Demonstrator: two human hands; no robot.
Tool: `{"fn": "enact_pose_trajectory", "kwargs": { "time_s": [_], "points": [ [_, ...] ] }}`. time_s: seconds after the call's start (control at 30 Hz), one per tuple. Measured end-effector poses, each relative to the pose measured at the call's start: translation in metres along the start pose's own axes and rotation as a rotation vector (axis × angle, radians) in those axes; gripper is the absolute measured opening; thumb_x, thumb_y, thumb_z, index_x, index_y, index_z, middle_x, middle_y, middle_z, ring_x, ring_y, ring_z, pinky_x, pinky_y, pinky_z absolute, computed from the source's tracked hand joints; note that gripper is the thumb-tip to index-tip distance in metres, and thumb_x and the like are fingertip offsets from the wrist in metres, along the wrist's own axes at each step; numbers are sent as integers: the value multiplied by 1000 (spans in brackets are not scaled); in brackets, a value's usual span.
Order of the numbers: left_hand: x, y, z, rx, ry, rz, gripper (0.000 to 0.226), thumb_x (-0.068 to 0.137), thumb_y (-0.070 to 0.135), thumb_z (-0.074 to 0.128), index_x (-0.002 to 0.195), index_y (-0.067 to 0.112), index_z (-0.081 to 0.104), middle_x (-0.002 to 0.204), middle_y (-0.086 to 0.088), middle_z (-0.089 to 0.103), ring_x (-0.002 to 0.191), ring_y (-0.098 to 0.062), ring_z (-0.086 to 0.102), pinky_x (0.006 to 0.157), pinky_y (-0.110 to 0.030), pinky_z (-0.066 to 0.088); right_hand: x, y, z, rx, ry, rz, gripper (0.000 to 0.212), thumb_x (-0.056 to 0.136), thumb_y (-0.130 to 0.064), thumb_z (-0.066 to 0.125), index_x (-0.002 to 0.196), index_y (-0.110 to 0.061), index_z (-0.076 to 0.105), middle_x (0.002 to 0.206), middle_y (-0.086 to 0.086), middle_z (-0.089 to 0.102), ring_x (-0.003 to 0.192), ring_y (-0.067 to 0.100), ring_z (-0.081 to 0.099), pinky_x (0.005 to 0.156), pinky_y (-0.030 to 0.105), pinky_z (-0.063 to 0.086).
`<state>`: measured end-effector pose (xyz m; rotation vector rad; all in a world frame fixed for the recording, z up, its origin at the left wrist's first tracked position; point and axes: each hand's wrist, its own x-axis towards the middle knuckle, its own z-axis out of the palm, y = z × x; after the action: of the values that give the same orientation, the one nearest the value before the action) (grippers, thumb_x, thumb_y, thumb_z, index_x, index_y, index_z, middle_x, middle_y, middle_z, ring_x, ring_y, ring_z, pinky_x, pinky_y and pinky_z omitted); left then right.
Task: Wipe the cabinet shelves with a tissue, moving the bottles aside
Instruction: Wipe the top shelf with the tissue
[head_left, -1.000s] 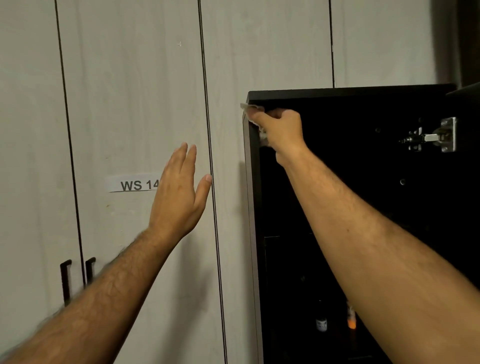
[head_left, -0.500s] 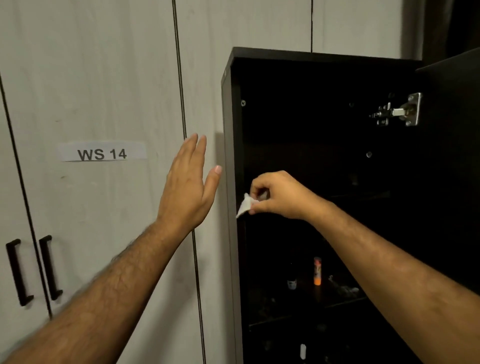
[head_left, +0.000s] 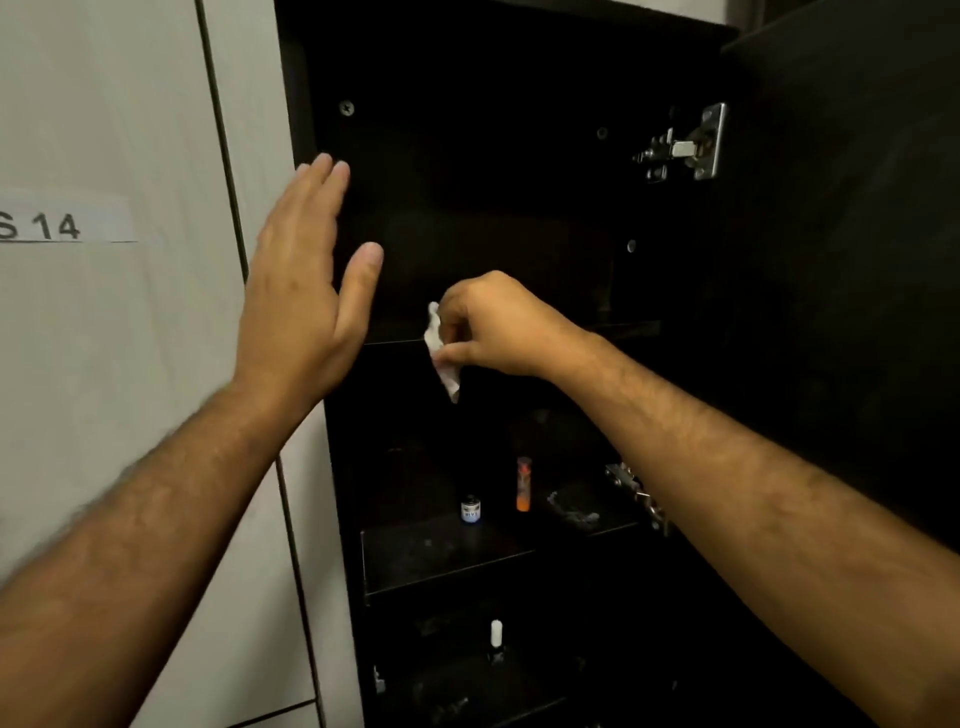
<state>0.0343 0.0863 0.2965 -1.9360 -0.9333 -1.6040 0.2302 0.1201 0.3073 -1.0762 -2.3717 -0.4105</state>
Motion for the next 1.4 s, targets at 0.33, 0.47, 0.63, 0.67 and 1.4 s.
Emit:
{"fn": "enact_pose_trajectory", "kwargs": {
  "time_s": [0.33, 0.47, 0.63, 0.67, 1.4],
  "points": [
    [-3, 28, 39, 25, -71, -45, 56, 101, 34, 42, 151, 12, 29, 158, -5, 28, 147, -15, 19, 121, -42, 19, -34, 66, -45, -118, -176, 263, 25, 74, -21, 81, 87, -25, 61, 91, -8, 63, 84, 10, 62, 64, 28, 51],
    [-2, 31, 51, 17, -106, -72, 57, 101, 37, 42, 151, 14, 28, 158, -3, 27, 147, -14, 18, 120, -43, 20, -48, 98, -65, -189, -309, 455, 27, 73, -11, 81, 85, -25, 60, 92, -4, 60, 83, 13, 60, 60, 26, 45],
    [3, 36, 68, 2, -139, -98, 58, 101, 39, 43, 151, 16, 27, 157, -2, 29, 147, -13, 19, 120, -42, 20, -50, 109, -73, -399, -435, 406, 30, 80, -6, 73, 77, -26, 51, 90, -3, 54, 77, 12, 52, 64, 25, 43],
    [6, 38, 71, -14, -134, -102, 58, 100, 38, 44, 151, 15, 28, 157, -2, 30, 146, -14, 21, 120, -43, 20, -49, 108, -73, -460, -442, 377, 31, 82, -6, 70, 75, -27, 48, 89, -3, 54, 76, 11, 51, 64, 25, 43],
    [27, 28, 99, -42, -148, -242, 63, 99, 41, 47, 153, 20, 21, 153, -1, 36, 141, -15, 31, 118, -44, 26, -8, 126, -49, -879, -472, 251, 12, 97, -16, 54, 104, -15, 64, 96, 2, 65, 102, 22, 63, 95, 39, 42]
  ]
}}
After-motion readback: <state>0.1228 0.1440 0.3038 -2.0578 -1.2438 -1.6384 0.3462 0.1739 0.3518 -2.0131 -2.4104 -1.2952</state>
